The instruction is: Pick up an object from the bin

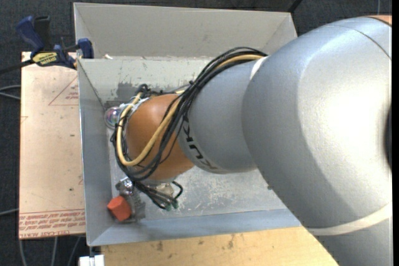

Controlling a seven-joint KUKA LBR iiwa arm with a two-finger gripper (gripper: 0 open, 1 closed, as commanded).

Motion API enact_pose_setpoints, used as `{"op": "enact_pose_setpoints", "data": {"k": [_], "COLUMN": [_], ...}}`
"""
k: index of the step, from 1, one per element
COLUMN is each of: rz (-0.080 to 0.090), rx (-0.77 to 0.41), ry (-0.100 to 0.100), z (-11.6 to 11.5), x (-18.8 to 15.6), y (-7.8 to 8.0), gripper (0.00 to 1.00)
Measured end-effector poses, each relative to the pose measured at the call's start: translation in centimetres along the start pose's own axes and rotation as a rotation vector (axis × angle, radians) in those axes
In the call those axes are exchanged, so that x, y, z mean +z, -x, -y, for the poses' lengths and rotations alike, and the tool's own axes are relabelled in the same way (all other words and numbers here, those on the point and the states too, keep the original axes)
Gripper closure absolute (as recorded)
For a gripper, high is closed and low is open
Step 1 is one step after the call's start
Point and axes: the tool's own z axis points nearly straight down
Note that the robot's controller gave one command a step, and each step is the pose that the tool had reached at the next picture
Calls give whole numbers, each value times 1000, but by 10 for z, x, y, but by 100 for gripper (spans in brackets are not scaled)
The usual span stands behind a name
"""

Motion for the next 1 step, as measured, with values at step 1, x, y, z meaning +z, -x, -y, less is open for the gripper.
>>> {"op": "enact_pose_setpoints", "data": {"k": [1], "rz": [8], "rx": [-492], "ry": [-2], "z": [13], "x": [-140], "y": [38], "gripper": [100]}}
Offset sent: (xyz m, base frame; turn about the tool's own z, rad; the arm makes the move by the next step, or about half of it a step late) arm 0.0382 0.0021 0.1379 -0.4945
